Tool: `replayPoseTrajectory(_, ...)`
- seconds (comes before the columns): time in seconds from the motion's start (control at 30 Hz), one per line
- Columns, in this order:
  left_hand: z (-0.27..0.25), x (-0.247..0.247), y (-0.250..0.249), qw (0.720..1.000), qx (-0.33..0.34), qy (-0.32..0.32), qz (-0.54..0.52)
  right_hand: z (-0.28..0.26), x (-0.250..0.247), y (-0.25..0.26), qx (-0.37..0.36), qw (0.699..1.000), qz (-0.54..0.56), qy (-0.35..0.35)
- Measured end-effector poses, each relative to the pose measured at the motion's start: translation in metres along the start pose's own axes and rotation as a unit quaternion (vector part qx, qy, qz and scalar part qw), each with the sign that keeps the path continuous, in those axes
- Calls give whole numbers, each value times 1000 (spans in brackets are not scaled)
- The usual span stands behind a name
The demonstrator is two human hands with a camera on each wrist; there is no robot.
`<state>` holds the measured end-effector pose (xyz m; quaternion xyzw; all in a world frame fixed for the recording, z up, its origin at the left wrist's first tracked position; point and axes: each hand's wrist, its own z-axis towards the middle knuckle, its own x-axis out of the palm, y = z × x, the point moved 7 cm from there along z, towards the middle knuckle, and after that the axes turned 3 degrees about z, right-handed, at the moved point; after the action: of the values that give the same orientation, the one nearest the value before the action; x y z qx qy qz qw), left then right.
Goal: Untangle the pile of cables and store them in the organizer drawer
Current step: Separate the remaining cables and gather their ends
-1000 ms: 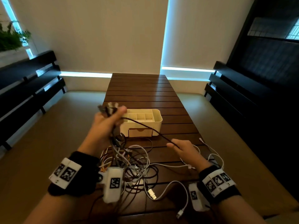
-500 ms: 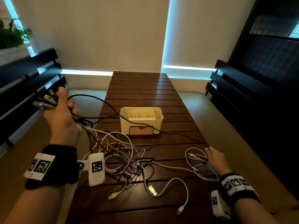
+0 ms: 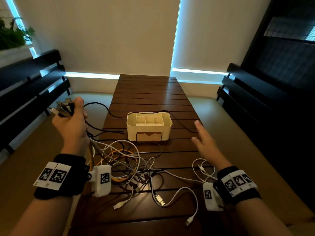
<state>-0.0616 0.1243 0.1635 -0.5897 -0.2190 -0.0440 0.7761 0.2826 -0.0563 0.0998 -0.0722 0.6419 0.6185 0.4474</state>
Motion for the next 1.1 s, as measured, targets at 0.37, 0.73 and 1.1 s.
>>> replayPoseTrajectory(0.37, -8, 0, 32, 983, 1, -2, 182, -70, 111, -15, 12, 860, -231, 454)
replayPoseTrajectory(0.73, 21, 31, -14, 999, -30, -21, -28, -108, 112, -73, 26, 817, -322, 478)
replayPoseTrajectory(1.1, 7, 157, -114, 977, 24, 195, -79, -9, 22, -21, 96, 990, -38, 96)
